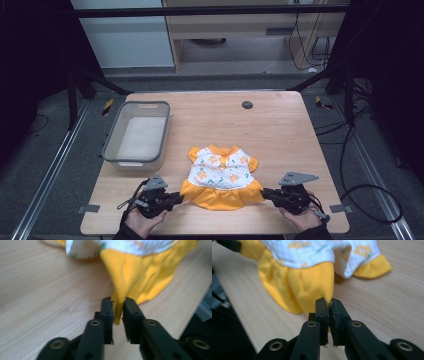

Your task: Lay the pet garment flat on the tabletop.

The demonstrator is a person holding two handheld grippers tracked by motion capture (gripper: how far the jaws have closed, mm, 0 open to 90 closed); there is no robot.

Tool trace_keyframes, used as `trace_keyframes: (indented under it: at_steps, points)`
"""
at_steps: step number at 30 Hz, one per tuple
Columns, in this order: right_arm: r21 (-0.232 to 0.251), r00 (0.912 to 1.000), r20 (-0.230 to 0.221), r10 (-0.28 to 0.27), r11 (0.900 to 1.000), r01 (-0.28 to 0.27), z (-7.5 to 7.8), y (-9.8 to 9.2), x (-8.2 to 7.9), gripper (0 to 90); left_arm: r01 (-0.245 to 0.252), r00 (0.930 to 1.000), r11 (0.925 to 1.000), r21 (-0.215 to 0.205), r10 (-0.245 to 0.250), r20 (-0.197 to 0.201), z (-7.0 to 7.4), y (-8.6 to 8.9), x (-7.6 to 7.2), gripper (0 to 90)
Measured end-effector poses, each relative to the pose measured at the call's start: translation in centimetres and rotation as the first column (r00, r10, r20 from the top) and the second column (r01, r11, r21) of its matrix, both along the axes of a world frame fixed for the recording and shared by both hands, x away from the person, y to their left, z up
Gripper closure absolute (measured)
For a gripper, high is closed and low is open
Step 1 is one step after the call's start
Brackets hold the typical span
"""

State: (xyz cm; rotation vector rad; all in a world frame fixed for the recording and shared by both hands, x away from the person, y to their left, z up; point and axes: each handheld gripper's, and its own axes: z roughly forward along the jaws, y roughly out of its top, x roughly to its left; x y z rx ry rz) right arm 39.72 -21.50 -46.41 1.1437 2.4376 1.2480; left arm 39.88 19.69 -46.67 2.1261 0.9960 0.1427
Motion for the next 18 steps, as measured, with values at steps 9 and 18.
trace_keyframes:
  at_steps: [9, 18]
  points:
    - [-0.032, 0.9932, 0.113, -0.031, 0.999, 0.035, -0.5, 0.0, 0.3, 66.0, -0.045, 0.9904, 0.9971, -0.062, 0.052, 0.128, 1.0, 1.1, -0.1, 43.9]
    - [0.048, 0.9695, 0.219, -0.110, 0.994, 0.102, 2.0, -0.1, 2.6, 52.7, -0.081, 0.9623, 0.9922, -0.094, 0.103, 0.252, 4.4, 1.1, 2.3, 38.3]
